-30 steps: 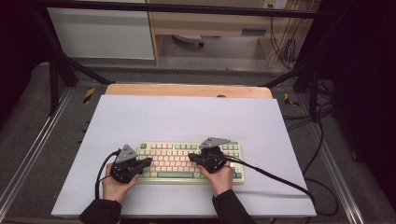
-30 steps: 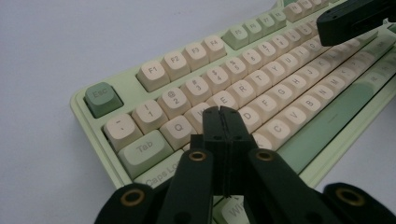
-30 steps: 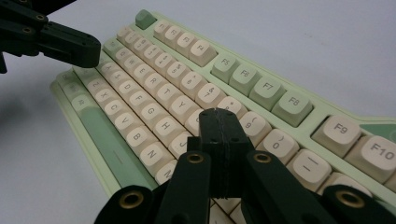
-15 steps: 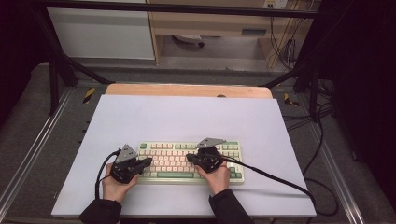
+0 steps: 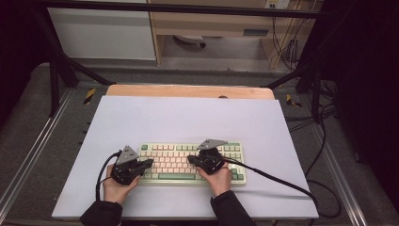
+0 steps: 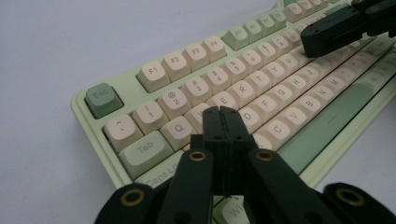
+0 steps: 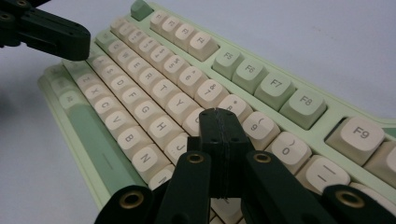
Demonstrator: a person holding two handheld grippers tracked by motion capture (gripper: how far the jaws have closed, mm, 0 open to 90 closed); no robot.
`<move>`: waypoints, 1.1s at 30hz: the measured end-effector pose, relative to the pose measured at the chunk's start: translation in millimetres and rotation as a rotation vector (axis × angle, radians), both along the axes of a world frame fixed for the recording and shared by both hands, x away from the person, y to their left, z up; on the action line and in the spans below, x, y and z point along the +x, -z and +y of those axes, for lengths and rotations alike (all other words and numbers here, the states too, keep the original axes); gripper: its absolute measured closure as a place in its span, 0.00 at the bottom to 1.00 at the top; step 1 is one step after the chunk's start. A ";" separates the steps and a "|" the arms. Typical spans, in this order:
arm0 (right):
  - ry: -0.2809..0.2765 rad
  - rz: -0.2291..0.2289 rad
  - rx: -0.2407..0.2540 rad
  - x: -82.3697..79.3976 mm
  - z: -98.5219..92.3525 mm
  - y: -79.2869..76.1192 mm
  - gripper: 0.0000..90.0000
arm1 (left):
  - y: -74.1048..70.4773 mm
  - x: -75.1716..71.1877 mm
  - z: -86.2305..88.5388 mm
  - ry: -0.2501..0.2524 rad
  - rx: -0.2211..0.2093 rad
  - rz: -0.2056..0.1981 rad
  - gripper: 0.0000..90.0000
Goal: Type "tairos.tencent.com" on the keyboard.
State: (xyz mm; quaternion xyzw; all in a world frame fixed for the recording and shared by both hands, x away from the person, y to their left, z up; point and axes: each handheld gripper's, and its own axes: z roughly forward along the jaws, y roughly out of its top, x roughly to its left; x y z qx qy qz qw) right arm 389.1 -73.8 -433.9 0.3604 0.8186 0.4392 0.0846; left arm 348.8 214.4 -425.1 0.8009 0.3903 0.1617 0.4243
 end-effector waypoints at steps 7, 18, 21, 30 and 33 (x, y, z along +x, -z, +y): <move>-0.016 -0.021 -0.005 -3.7 -7.6 -13.5 1.00 | -1.2 -0.5 1.0 -0.001 -0.002 -0.002 1.00; -0.022 -0.018 -0.027 -10.7 -30.8 -23.0 1.00 | -2.8 -1.4 -0.9 0.001 -0.013 -0.001 1.00; -0.020 -0.014 -0.025 -13.0 -38.1 -23.9 1.00 | -3.9 -1.7 -2.5 0.002 -0.012 -0.003 1.00; -0.025 -0.008 -0.031 -18.2 -54.1 -23.2 1.00 | -10.6 1.3 -9.9 0.001 -0.010 -0.012 1.00; -0.024 -0.007 -0.037 -20.9 -60.4 -21.9 1.00 | -12.4 3.7 -15.0 0.003 -0.008 -0.011 1.00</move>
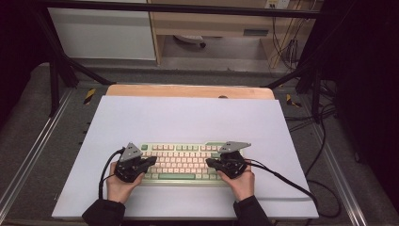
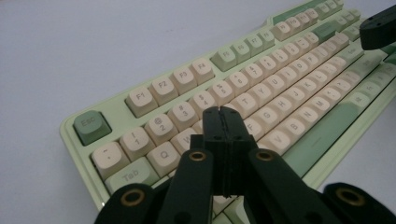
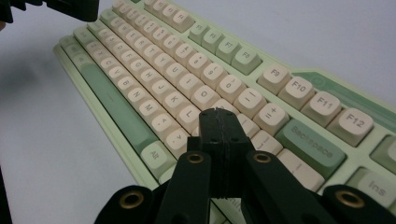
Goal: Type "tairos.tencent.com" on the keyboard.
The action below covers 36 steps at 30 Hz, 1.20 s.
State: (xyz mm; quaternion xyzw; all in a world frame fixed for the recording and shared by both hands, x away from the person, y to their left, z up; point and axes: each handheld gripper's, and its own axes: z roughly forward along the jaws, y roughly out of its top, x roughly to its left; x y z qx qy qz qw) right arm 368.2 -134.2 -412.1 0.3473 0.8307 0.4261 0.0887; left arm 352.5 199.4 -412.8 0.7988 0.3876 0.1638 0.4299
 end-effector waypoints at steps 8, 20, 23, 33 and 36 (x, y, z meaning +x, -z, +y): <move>0.015 0.009 0.015 -4.2 -13.2 5.1 1.00 | -1.0 10.3 -17.7 0.016 0.016 0.007 1.00; 0.019 0.012 0.026 -7.5 -17.5 7.9 1.00 | 9.6 21.0 -33.0 0.030 0.044 0.017 1.00; 0.019 0.013 0.028 -7.6 -17.2 8.1 1.00 | 11.9 21.7 -34.4 0.031 0.051 0.018 1.00; 0.019 0.012 0.029 -7.5 -18.8 9.3 1.00 | 18.5 22.2 -36.0 0.031 0.052 0.020 1.00; 0.020 0.013 0.027 -7.5 -19.4 9.1 1.00 | 19.0 21.8 -36.1 0.031 0.055 0.019 1.00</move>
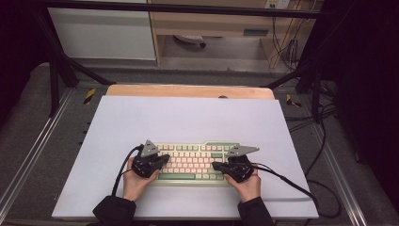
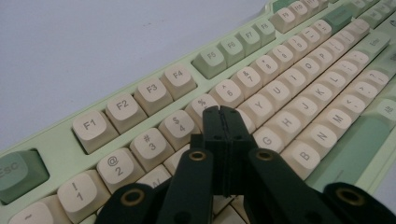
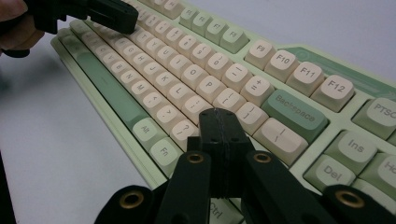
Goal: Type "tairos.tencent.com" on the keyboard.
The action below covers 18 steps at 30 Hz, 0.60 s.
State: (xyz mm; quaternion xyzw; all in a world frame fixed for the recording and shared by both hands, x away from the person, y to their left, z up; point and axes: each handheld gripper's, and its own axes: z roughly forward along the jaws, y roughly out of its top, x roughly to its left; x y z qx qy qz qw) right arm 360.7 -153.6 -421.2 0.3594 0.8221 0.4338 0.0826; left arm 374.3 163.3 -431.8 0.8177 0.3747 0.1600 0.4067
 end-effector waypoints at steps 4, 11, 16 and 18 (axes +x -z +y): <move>0.000 -0.001 0.000 -0.3 0.1 0.1 1.00 | 3.0 -0.2 -0.7 0.007 0.004 0.002 1.00; -0.002 -0.003 0.000 -0.5 0.0 -0.2 1.00 | 2.6 -1.2 -0.8 0.008 0.006 -0.001 1.00; -0.002 -0.002 -0.001 -0.5 -0.1 -0.3 1.00 | -1.0 -3.9 1.1 0.009 -0.005 -0.011 1.00; -0.002 -0.002 0.000 -0.7 -0.3 -1.1 1.00 | -2.9 -5.7 2.8 0.011 -0.008 -0.014 1.00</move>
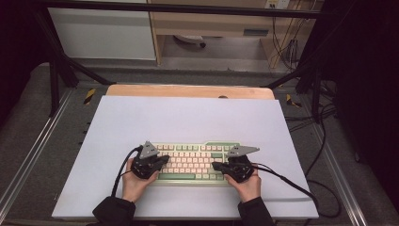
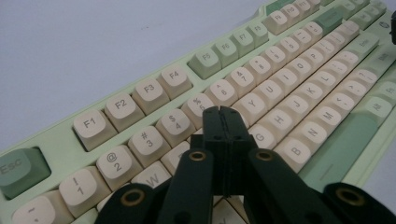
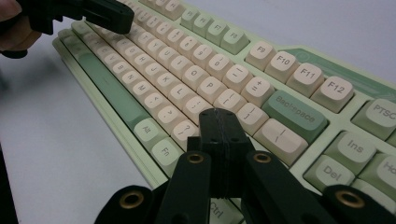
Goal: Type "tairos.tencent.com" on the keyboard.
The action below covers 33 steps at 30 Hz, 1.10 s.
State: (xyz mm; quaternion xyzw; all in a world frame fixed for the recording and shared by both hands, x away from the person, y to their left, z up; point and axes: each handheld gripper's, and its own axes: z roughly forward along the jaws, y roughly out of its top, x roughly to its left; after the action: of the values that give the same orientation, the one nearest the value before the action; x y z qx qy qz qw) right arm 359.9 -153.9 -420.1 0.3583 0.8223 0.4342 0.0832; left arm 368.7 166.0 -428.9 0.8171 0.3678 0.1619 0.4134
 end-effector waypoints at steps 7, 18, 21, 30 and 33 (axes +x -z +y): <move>0.006 -0.002 0.009 -0.6 -0.9 -2.4 1.00 | -4.0 -8.2 6.8 0.012 -0.005 -0.004 1.00; 0.009 -0.006 0.024 -0.5 -0.2 -4.3 1.00 | -5.9 -18.1 26.0 -0.008 -0.019 0.007 1.00; 0.010 -0.005 0.024 -0.4 0.9 -4.7 1.00 | -5.3 -20.1 29.6 -0.010 -0.017 0.011 1.00; -0.001 -0.006 0.010 1.8 11.4 -5.1 1.00 | -5.4 -25.6 45.0 -0.032 -0.028 0.007 1.00; 0.004 -0.007 0.013 3.3 14.1 -6.7 1.00 | -5.1 -26.3 48.0 -0.033 -0.029 0.007 1.00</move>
State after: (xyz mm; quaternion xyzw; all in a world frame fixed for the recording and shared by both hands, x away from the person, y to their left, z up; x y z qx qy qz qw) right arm 363.3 -139.9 -413.4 0.3588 0.8186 0.4405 0.0847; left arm 342.4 214.0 -423.8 0.8053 0.3852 0.1604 0.4211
